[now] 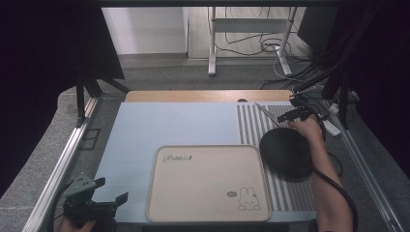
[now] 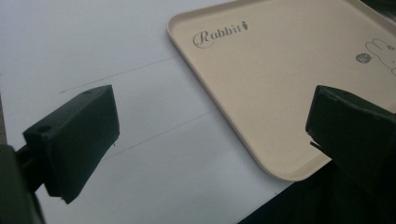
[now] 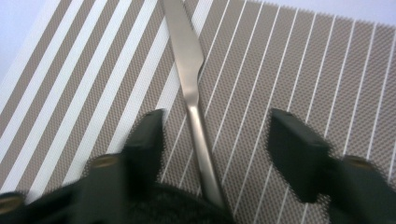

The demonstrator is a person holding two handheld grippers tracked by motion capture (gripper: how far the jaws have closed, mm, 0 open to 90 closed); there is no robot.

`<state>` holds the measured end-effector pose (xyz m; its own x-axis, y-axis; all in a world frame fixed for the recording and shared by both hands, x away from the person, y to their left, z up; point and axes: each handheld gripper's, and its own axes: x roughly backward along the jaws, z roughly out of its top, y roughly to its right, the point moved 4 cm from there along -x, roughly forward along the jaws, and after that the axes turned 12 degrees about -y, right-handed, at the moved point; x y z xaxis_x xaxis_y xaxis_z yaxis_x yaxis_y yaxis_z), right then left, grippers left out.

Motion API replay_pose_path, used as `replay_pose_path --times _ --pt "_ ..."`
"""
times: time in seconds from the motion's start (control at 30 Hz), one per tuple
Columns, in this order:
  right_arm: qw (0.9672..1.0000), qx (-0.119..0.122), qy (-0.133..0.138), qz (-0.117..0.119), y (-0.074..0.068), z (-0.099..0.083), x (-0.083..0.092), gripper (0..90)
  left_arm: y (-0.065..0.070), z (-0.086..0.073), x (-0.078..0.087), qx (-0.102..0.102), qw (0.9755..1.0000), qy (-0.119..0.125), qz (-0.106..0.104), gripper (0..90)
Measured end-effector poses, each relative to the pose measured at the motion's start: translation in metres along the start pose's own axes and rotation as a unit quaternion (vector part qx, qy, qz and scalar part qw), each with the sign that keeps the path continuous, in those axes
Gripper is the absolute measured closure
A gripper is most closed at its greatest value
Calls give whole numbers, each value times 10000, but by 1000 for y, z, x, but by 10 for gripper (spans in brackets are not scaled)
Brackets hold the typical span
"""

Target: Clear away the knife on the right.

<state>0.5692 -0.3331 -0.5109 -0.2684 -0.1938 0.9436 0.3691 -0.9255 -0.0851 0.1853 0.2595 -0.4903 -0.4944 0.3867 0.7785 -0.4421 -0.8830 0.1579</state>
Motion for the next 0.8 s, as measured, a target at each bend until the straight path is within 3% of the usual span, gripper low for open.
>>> replay_pose_path --times 0.07,0.17,0.3,0.43,0.67,0.73,0.8 --pt "10000 -57 62 7 -1 3 -2 147 0 0 0 1 10000 -1 -1 28" --pt "9997 -43 -6 -226 -4 5 -5 7 0 0 0 -3 10000 -2 1 28" --pt "9992 -96 -140 -351 -5 5 -13 0 0 0 0 -7 10000 0 5 28" --pt "9982 30 -380 -452 -4 3 -24 0 0 0 0 -7 10000 1 5 28" --pt "9964 105 -541 -640 8 -4 -30 166 0 0 0 -9 10000 -3 5 28" --pt "9965 205 -517 -618 8 -5 -26 324 0 0 0 -13 10000 -7 11 29" --pt "9962 471 -505 -531 4 -6 -23 497 0 0 0 -13 10000 -8 10 29"
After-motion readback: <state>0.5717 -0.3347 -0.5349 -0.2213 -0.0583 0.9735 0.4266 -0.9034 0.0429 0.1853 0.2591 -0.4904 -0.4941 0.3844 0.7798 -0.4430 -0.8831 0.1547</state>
